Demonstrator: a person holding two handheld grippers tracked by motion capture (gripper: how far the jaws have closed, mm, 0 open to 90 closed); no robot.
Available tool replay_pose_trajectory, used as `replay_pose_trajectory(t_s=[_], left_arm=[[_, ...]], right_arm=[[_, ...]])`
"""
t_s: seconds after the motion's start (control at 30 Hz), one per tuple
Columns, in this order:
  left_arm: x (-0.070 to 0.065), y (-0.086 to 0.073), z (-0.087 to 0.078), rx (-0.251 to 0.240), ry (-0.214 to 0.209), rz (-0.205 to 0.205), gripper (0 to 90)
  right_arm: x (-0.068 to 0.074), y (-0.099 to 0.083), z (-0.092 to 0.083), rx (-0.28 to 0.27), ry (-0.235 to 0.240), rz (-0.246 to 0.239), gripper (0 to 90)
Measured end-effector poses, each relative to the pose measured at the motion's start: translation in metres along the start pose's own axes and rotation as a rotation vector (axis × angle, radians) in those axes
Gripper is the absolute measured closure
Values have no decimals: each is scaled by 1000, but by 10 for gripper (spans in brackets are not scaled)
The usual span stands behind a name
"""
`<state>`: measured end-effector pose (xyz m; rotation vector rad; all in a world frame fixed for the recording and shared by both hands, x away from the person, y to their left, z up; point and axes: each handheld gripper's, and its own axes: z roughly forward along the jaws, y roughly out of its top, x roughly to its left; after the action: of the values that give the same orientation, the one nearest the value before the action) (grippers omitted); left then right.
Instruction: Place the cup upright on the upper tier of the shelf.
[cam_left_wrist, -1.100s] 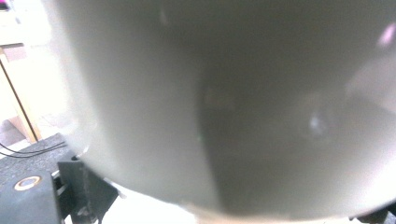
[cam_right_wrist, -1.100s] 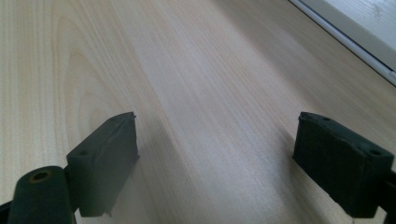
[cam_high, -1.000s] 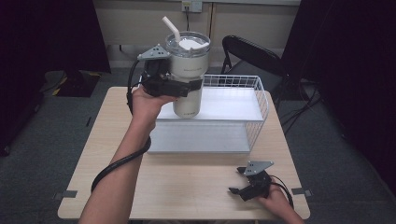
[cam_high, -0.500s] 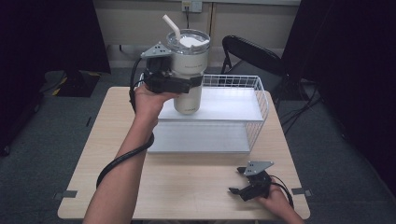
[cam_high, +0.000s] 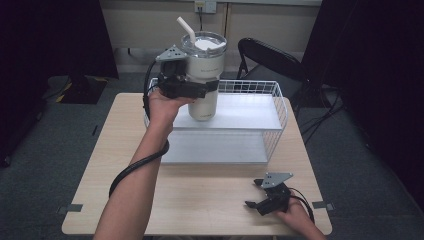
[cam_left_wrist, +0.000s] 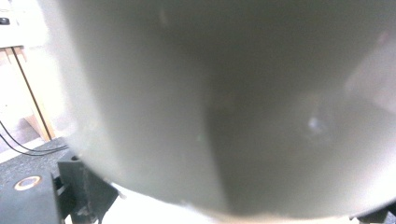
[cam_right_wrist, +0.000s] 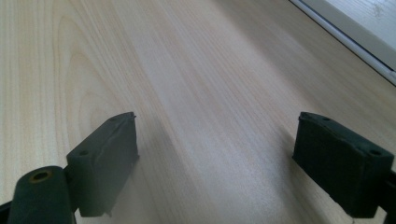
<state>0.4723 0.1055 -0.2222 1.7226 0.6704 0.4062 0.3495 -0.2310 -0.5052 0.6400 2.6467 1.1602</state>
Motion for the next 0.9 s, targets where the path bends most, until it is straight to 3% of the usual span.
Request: replay_pose_trajectory(t_s=[0.33,0.5,0.9], left_arm=[[1,-3,9,17,-1,0,98],[3,-2,13,23,9,19,98],[8,-6,17,22,25,5,98]], right_arm=[[0,0,0,0,0,0,131],[0,0,0,0,0,-1,131],[0,0,0,0,0,0,131]])
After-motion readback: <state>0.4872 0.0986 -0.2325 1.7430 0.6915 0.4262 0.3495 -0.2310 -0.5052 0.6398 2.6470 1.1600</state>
